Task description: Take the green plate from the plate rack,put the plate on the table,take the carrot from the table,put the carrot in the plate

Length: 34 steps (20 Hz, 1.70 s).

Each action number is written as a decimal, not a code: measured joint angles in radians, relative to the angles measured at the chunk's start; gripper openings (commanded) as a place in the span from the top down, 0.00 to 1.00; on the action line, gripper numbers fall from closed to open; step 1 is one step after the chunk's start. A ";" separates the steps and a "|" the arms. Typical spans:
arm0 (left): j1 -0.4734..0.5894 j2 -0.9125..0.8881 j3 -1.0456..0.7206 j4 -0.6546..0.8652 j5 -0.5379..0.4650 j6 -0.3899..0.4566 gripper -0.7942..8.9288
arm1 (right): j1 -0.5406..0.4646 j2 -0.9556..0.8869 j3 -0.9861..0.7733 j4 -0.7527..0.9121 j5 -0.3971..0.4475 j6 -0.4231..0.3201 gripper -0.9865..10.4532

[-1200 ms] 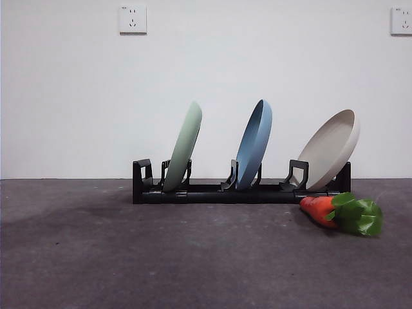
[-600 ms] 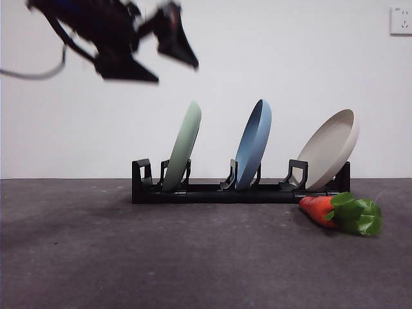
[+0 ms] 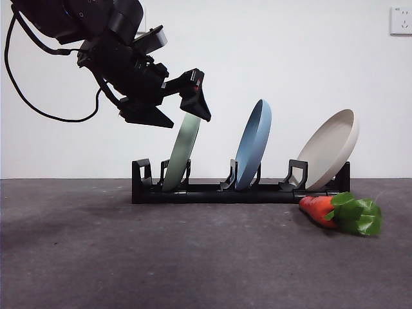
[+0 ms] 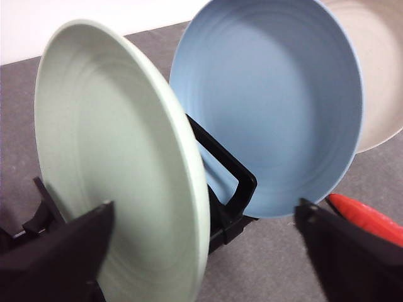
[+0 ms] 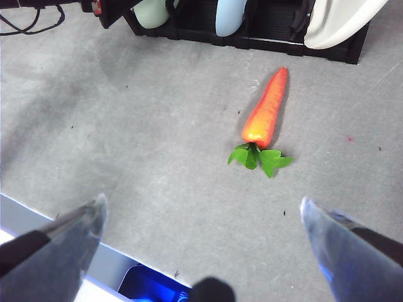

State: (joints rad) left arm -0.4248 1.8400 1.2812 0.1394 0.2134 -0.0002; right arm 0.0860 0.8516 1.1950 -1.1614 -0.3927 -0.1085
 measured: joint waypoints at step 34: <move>0.051 -0.052 0.000 0.123 0.229 -0.185 0.93 | 0.000 0.000 0.000 -0.001 0.000 0.008 0.37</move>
State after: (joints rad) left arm -0.3733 1.7882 1.2812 0.2626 0.4419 -0.1856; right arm 0.0860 0.8516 1.1950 -1.1625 -0.3927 -0.1009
